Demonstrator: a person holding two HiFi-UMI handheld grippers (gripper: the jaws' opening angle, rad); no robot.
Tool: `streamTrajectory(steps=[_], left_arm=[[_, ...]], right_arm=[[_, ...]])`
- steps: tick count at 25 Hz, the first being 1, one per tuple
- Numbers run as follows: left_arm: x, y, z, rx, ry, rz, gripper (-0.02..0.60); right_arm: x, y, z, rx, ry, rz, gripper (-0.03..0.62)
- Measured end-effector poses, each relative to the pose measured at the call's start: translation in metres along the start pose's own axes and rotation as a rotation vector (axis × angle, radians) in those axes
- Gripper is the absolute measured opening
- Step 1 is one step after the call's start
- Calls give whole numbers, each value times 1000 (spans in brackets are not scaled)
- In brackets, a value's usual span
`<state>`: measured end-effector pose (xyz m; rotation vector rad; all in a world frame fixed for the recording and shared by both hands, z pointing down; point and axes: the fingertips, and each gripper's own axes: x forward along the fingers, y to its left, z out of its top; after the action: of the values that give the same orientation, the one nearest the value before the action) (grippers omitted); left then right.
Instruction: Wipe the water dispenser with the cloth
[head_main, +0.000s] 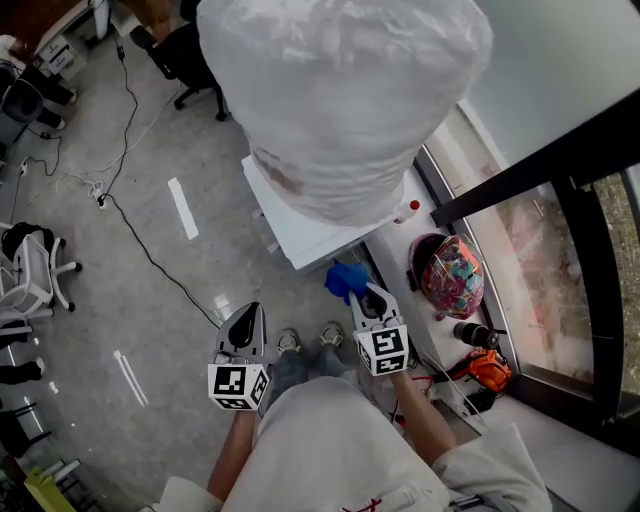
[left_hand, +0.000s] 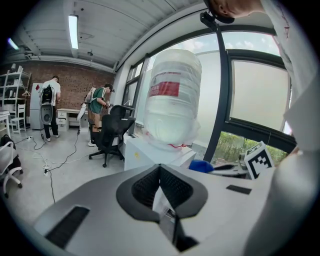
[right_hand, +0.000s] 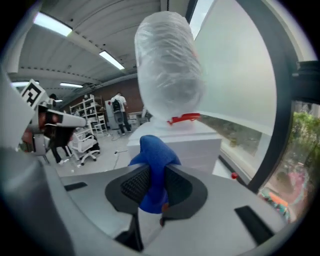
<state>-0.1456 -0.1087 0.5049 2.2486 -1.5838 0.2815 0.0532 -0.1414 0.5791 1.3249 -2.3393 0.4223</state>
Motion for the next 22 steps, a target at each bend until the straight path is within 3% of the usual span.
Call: streamTrajectory(steps=[4,8,17,22], left_arm=[[-7,6,-2,-5,-3,13,11],[-14,13,-2,-6,-4,30,11],[-19,18,-2,-6,4,35,11],[-11,11,0,3,11,15,11]], right_arm=[[20,82,-7,-25,17,176,80],[47,116,-10,-47,27,244,80],[73,74,-14,-66,55,161,80],[74,9,-22,-58,77,46,80]])
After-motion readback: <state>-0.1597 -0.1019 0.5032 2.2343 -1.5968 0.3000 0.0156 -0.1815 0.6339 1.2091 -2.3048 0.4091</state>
